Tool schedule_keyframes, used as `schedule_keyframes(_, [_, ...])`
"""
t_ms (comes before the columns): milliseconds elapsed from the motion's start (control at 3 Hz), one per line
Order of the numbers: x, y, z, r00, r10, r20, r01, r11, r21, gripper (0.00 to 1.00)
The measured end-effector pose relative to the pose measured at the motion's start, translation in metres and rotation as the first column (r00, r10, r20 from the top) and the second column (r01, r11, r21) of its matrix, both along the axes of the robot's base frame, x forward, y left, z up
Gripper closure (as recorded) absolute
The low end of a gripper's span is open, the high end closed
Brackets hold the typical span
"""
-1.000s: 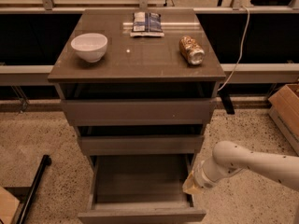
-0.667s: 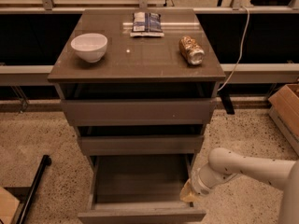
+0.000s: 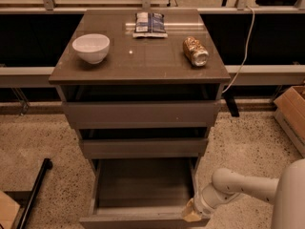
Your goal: Close bottom drawer
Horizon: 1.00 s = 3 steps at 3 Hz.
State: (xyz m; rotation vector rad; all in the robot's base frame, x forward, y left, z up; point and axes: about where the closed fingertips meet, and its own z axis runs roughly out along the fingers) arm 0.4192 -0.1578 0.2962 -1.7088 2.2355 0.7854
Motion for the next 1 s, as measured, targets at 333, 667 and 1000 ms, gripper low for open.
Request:
schedule_keyframes(333, [-0.017, -0.001, -0.033, 0.9966, -0.065, -0.051, 0.067, 0.997, 0.031, 1.00])
schedule_keyframes(667, [-0.027, -0.001, -0.060, 0.9862, -0.137, -0.092, 0.143, 0.988, 0.055, 1.00])
schedule_keyframes(1000, [-0.024, 0.007, -0.088, 0.9753, -0.182, -0.125, 0.193, 0.978, 0.084, 1.00])
